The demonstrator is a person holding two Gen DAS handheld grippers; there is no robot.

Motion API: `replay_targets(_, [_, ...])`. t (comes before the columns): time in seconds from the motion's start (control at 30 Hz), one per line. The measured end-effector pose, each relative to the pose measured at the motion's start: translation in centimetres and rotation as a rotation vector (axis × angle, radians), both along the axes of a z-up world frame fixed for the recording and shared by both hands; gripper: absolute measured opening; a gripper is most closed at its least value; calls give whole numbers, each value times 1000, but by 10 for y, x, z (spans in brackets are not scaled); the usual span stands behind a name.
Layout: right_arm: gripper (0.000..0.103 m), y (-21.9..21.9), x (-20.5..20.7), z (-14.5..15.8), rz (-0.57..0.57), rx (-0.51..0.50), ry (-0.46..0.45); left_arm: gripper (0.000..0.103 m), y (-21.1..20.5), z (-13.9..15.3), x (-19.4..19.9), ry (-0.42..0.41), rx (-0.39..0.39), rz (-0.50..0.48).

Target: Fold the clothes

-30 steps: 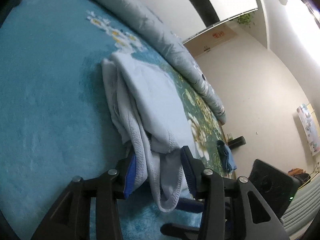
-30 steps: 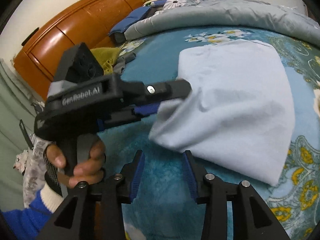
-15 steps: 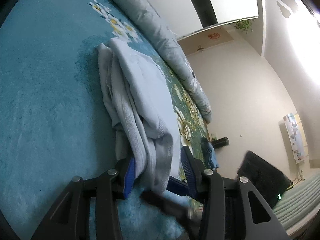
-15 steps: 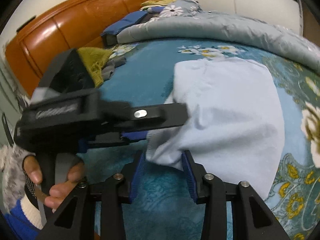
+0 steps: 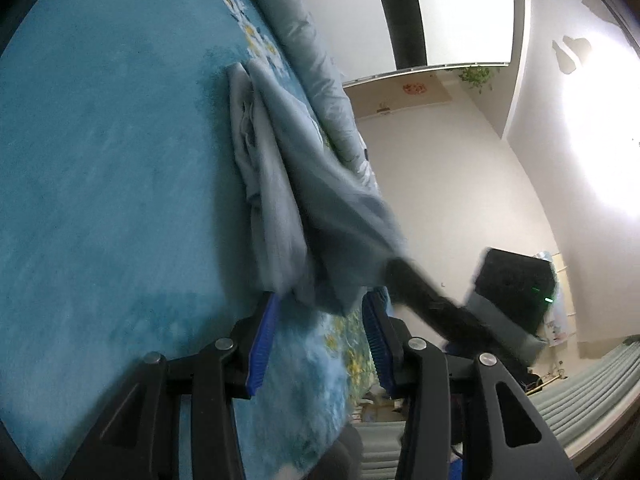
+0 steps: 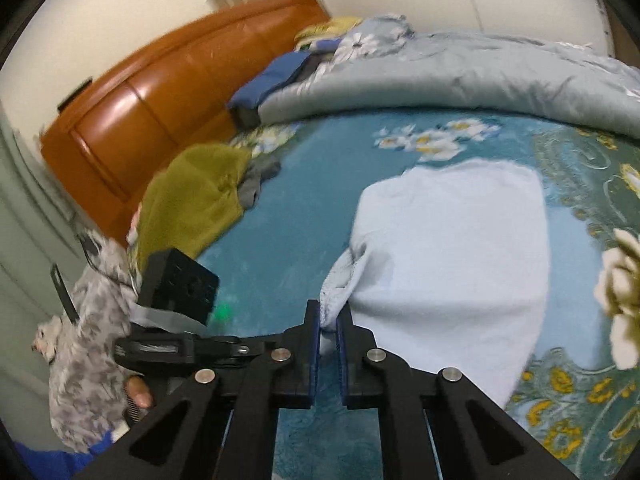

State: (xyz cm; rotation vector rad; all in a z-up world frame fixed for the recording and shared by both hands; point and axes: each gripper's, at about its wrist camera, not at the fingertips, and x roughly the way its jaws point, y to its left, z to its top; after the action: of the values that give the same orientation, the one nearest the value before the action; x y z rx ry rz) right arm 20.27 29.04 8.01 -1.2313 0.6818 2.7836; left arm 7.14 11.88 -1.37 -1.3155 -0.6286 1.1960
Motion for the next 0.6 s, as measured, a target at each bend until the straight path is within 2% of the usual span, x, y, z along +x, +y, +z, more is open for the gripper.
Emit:
replay_targets(0.13, [9,-13,-12,-34,13,9,-72,45,-16,15,-4,73,-54,50])
replay_targets(0.23, [14,-14,-9,-42,10,18,-85,50,-12,32,-9,157,-111,81])
replay_targets(0.3, [28,-16,-2,-37,23,32,-65,53,2,43,-14,208,-141,100])
replay_targets(0.37, [50,-14,13,-27,32,37,-22,58,22,50,-23,275,-173,107])
replay_targets(0.43, [52,-7,29,-18,11,49,11,60,46,57,-33,339,-210,109])
replay_targets(0.53, [53,25,62,-16,-132,80,15,61,84,55,-57,387,-299,93])
replay_targets(0.6, [53,54,84,-27,-257,19,1,60,101,50,-72,398,-345,76])
